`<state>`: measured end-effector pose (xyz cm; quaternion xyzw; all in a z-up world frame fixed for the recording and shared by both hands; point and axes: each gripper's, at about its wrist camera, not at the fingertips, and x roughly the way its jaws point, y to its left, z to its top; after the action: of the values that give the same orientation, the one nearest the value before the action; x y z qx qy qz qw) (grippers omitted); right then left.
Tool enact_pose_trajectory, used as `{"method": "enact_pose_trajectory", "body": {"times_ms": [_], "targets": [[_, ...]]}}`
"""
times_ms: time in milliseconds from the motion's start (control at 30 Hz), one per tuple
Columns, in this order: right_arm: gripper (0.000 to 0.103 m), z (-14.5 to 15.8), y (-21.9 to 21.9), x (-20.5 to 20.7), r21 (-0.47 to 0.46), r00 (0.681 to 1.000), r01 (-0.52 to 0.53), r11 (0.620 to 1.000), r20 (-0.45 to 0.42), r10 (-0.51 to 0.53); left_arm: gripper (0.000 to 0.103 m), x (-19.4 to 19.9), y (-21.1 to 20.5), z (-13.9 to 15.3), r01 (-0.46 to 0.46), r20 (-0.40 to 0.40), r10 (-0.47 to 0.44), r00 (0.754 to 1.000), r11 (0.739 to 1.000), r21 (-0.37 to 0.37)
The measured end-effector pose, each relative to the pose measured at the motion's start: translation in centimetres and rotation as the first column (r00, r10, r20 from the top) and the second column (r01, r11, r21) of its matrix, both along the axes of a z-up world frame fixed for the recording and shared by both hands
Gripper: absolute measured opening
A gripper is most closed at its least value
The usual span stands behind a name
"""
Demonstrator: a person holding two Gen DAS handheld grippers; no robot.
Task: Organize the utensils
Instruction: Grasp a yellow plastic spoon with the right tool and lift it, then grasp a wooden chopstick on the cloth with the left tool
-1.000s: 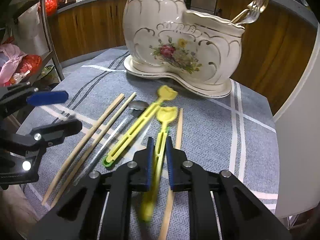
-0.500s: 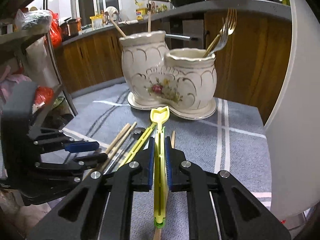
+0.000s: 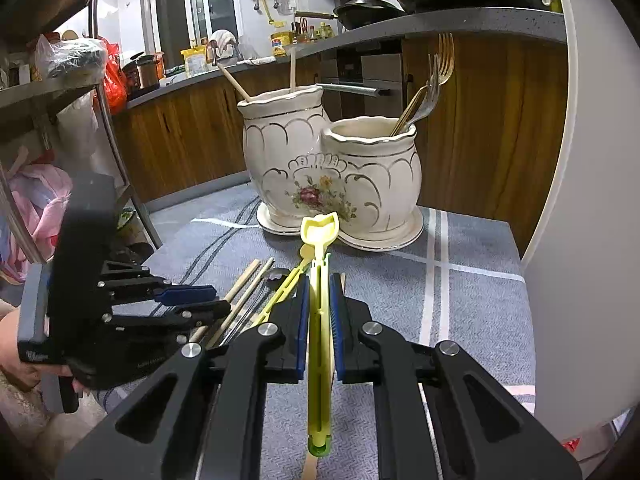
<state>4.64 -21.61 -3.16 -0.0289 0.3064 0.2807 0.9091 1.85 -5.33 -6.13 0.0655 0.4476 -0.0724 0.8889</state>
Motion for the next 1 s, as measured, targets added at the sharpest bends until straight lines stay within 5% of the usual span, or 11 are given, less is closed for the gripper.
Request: {"method": "enact_pose_trajectory", "body": {"times_ms": [1000], "targets": [[0.010, 0.2, -0.7, 0.4, 0.045, 1.000, 0.022, 0.999, -0.010, -0.021, 0.007, -0.1, -0.2, 0.1, 0.044, -0.012, -0.043, 0.999, 0.998, 0.051]]}}
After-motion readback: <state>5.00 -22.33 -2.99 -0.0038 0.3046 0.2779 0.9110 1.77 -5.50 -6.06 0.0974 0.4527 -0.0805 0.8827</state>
